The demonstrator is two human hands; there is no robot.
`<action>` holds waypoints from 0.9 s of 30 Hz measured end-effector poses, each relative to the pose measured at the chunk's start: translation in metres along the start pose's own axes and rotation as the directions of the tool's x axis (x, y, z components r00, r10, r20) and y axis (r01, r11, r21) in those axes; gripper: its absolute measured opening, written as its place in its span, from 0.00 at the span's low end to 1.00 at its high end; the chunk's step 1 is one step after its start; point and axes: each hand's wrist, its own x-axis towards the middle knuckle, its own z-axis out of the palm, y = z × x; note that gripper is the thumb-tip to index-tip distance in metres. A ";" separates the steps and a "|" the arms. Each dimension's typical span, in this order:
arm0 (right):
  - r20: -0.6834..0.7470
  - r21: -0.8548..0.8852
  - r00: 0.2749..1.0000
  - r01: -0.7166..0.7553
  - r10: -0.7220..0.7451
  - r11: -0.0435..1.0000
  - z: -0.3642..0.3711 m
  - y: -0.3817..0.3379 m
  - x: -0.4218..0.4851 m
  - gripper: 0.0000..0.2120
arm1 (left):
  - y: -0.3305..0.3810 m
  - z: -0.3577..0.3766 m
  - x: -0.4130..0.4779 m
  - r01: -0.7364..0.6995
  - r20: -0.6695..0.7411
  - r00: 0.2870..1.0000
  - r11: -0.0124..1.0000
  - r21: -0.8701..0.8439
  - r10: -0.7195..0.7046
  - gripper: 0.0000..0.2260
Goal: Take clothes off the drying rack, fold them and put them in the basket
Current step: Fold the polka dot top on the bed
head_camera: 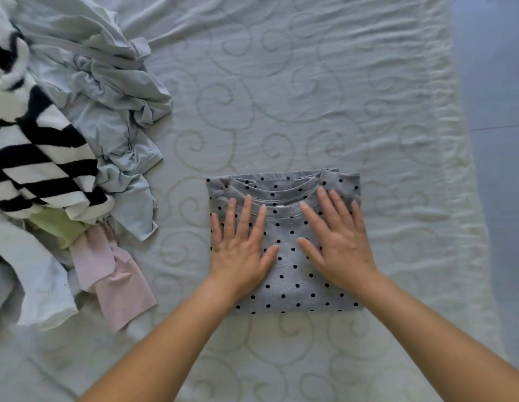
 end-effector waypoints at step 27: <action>0.143 0.510 0.808 -0.556 0.572 0.657 -0.002 -0.016 -0.040 0.29 | -0.005 -0.024 -0.032 0.531 0.115 0.818 0.664 -0.526 -0.563 0.38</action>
